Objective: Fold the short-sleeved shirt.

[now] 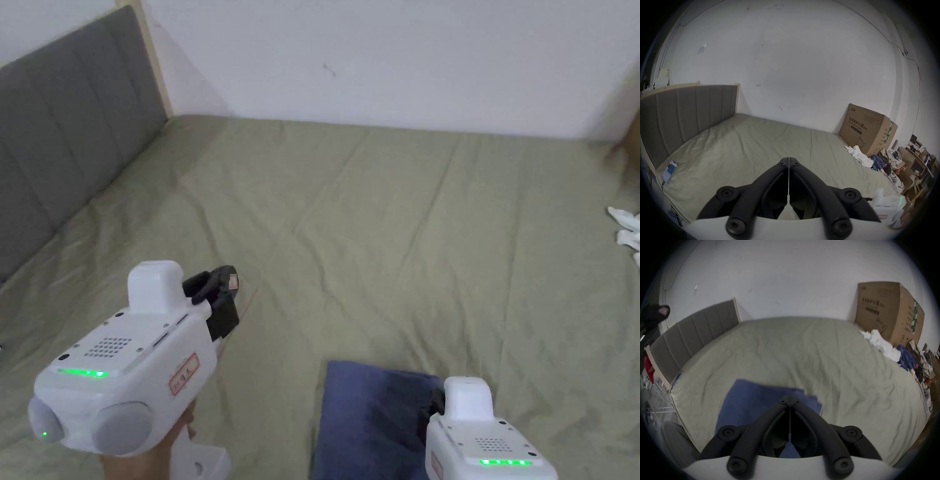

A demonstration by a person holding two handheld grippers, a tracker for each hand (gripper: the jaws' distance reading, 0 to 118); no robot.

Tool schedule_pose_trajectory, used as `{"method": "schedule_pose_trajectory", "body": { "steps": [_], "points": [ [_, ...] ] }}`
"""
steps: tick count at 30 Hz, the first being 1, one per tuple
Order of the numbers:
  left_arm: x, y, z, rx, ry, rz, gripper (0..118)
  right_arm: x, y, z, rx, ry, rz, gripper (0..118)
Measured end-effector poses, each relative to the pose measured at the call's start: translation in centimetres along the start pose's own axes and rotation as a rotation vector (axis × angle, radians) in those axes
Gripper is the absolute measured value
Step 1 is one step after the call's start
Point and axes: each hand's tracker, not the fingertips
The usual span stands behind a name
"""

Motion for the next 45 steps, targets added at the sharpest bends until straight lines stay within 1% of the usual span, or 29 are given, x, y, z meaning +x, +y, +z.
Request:
{"method": "schedule_pose_trajectory", "body": {
  "steps": [2, 4, 6, 8, 10, 12, 13, 14, 16, 17, 18, 21, 25, 26, 27, 28, 29, 30, 31, 32, 33, 36, 37, 40, 42, 45],
  "points": [
    [-0.4, -0.8, -0.4, -0.040, -0.009, 0.023, 4, -0.2, -1.0, -1.3, -0.041, -0.012, 0.007, 3],
    [-0.7, -1.9, -1.1, -0.102, -0.020, 0.048, 4, 0.0, -2.0, -2.9, -0.098, -0.032, -0.014, 3],
    [-1.0, -3.0, -1.9, -0.169, -0.037, 0.070, 4, 0.3, -2.7, -4.0, -0.117, -0.035, -0.035, 3],
    [-1.1, -4.1, -2.9, -0.253, -0.066, 0.115, 9, 0.2, -2.9, -4.9, -0.131, -0.043, -0.032, 3],
    [-1.1, -5.7, -4.2, -0.344, -0.083, 0.189, 29, -0.1, -2.6, -5.0, -0.138, -0.056, -0.024, 3],
    [-1.1, -7.0, -5.8, -0.437, -0.123, 0.256, 57, -0.4, -2.7, -4.8, -0.139, -0.067, -0.011, 3],
    [-0.8, -7.9, -6.5, -0.483, -0.137, 0.280, 75, -0.4, -2.9, -4.7, -0.130, -0.068, -0.006, 3],
    [-0.6, -8.9, -7.2, -0.519, -0.137, 0.288, 88, -0.3, -3.1, -4.6, -0.122, -0.067, -0.001, 3],
    [-0.3, -10.4, -8.8, -0.602, -0.179, 0.313, 90, -0.1, -3.1, -4.4, -0.115, -0.059, 0.005, 3],
    [0.0, -11.0, -9.5, -0.638, -0.195, 0.326, 97, 0.0, -3.0, -4.4, -0.116, -0.055, 0.004, 3],
    [0.1, -11.6, -10.5, -0.689, -0.209, 0.339, 100, 0.1, -3.0, -4.3, -0.118, -0.050, 0.006, 3],
    [0.3, -13.0, -12.7, -0.773, -0.237, 0.362, 100, 0.3, -3.0, -4.2, -0.120, -0.036, 0.010, 3],
    [0.3, -13.9, -14.9, -0.828, -0.291, 0.373, 100, 0.4, -3.1, -4.1, -0.114, -0.023, 0.009, 3],
    [0.3, -14.2, -15.3, -0.841, -0.296, 0.365, 97, 0.5, -3.1, -4.2, -0.113, -0.022, 0.008, 3],
    [0.4, -14.5, -15.6, -0.864, -0.305, 0.355, 89, 0.6, -3.1, -4.2, -0.112, -0.020, 0.007, 3],
    [0.6, -14.7, -15.8, -0.883, -0.308, 0.330, 74, 0.6, -3.1, -4.2, -0.113, -0.017, 0.009, 3],
    [0.8, -14.8, -15.9, -0.884, -0.310, 0.314, 56, 0.7, -3.0, -4.2, -0.114, -0.014, 0.010, 3],
    [1.2, -15.1, -15.9, -0.895, -0.311, 0.283, 53, 0.7, -3.0, -4.2, -0.116, -0.011, 0.008, 3],
    [1.7, -15.2, -15.8, -0.897, -0.282, 0.241, 48, 0.8, -3.0, -4.2, -0.118, -0.006, 0.005, 3],
    [1.9, -15.3, -15.7, -0.889, -0.289, 0.237, 40, 0.9, -3.0, -4.1, -0.119, -0.002, 0.004, 3],
    [1.9, -15.3, -15.7, -0.892, -0.297, 0.244, 37, 1.0, -2.9, -4.0, -0.120, 0.003, 0.002, 3],
    [2.1, -15.1, -15.6, -0.892, -0.284, 0.250, 35, 1.5, -2.2, -3.3, -0.126, 0.029, -0.013, 3],
    [2.2, -14.8, -15.5, -0.883, -0.279, 0.217, 33, 1.7, -1.9, -2.8, -0.120, 0.043, -0.028, 3],
    [1.8, -13.3, -15.0, -0.867, -0.301, 0.193, 30, 2.3, -0.5, -1.1, -0.061, 0.050, -0.047, 3],
    [1.2, -12.1, -14.8, -0.849, -0.304, 0.183, 29, 2.7, 0.6, 0.0, -0.018, 0.055, -0.041, 3],
    [-0.8, -9.9, -14.6, -0.841, -0.287, 0.126, 29, 3.1, 2.4, 1.5, 0.044, 0.044, -0.021, 3]
  ]
}}
